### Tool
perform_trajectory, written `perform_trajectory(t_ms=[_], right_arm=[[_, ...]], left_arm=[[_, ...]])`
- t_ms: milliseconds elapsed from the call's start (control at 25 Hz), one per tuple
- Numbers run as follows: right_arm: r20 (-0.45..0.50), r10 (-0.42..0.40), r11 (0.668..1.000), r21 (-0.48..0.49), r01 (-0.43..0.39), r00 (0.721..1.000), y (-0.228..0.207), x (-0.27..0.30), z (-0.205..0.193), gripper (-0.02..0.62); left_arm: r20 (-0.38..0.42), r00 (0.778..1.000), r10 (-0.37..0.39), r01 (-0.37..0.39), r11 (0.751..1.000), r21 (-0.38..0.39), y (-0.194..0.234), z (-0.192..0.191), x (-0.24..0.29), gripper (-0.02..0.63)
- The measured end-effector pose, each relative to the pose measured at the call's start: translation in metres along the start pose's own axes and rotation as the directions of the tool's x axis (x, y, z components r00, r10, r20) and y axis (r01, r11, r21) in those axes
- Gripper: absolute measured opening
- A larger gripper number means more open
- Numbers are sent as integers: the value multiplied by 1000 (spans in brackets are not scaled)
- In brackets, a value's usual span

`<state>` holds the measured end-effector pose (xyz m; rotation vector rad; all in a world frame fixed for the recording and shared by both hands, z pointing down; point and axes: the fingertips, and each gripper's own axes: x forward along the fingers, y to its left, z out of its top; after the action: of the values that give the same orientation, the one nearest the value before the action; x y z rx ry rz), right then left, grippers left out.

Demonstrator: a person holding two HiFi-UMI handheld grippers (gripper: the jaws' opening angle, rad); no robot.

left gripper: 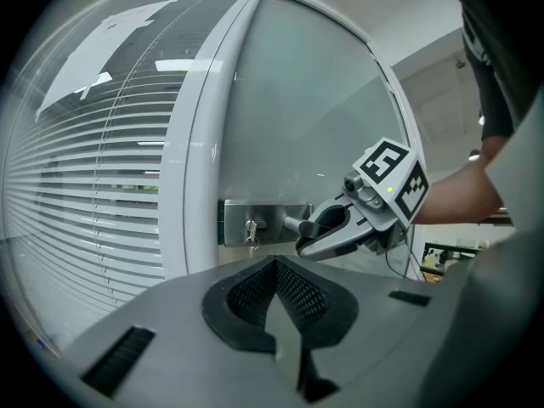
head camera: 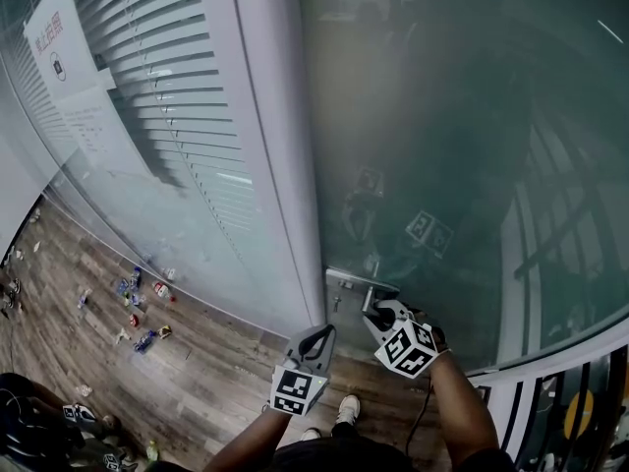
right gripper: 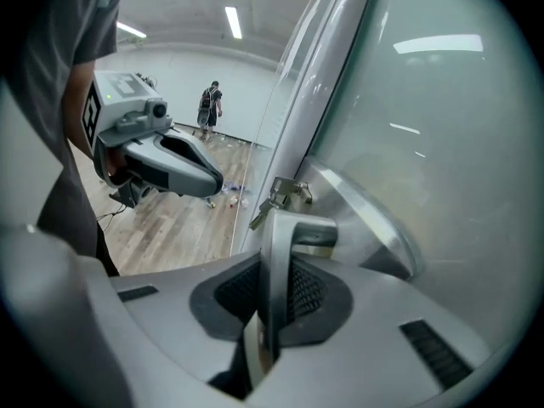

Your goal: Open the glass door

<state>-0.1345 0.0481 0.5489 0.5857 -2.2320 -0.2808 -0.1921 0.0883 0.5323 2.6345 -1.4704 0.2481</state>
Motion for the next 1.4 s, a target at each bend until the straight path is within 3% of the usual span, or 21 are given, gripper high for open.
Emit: perform_trajectory(t_ms=[240,360,960,1400], right_arm=[[180,-20,995,104,1,983,-4,4,7,46],[220,-16,991,131,-13,975,-7,7,9,48],[183,-25,983,184,-9,983,-50,28,0,48],[146,-79,969,243,42,986,-118,52,-17,48]], left_arm=[[-9,1000,7,-7,999,-31,5,-5,6,-3],[-13,1000,5,-5,999,-38,7,-7,11,-3],[-9,1000,0,0,999,-36,-3,1,48,-3],[-3,1000,24,-24,1000,7,-3,23,99,-3]])
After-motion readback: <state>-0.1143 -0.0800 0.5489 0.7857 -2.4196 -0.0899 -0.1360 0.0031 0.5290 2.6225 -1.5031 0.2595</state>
